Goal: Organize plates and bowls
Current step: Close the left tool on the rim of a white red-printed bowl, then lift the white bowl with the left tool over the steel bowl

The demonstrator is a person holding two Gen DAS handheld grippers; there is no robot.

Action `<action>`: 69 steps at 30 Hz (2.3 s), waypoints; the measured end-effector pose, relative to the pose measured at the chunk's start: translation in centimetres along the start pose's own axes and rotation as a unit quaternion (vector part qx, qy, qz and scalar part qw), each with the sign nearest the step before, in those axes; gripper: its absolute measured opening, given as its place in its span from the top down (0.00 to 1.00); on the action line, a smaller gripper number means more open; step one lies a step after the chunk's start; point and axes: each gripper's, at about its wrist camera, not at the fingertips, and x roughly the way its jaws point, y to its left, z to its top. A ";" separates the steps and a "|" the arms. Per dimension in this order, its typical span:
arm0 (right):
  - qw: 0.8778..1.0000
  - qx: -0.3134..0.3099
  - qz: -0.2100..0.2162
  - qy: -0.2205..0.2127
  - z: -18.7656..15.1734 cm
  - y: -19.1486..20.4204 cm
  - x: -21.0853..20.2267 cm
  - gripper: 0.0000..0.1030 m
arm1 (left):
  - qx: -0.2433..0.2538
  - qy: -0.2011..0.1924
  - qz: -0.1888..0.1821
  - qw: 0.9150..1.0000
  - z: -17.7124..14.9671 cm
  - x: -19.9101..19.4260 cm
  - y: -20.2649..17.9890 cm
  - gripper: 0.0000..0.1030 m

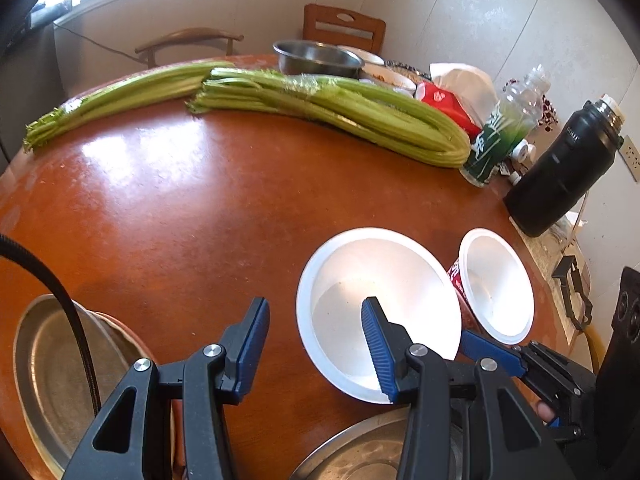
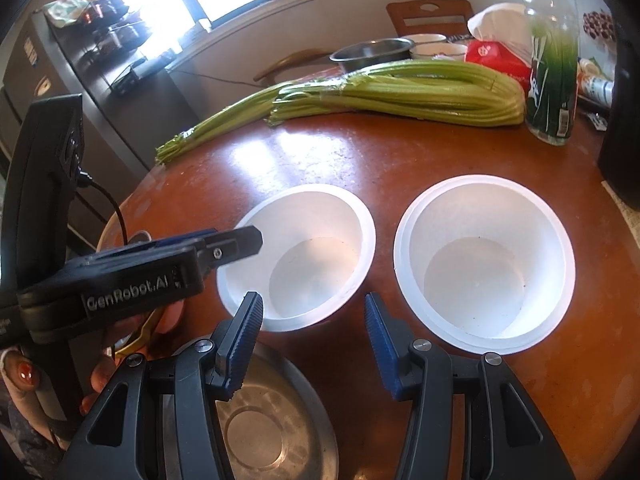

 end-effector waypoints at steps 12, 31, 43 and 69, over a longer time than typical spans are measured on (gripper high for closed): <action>0.999 -0.037 -0.001 -0.004 0.2 0.5 1.1 0.47 | -0.009 0.024 0.000 1.000 -0.4 2.1 -0.2 0.54; 0.997 -0.074 -0.008 -0.024 0.3 1.6 1.0 0.49 | 0.000 0.003 -0.003 1.000 -0.5 1.0 -0.5 0.68; 0.994 -0.091 -0.012 -0.054 -0.1 3.0 -1.5 0.49 | 0.007 -0.036 -0.005 0.999 -1.1 -2.1 -0.9 0.68; 0.987 -0.125 -0.012 -0.097 -2.3 5.9 -7.1 0.49 | 0.011 -0.097 -0.008 0.995 -3.8 -8.2 -2.5 0.68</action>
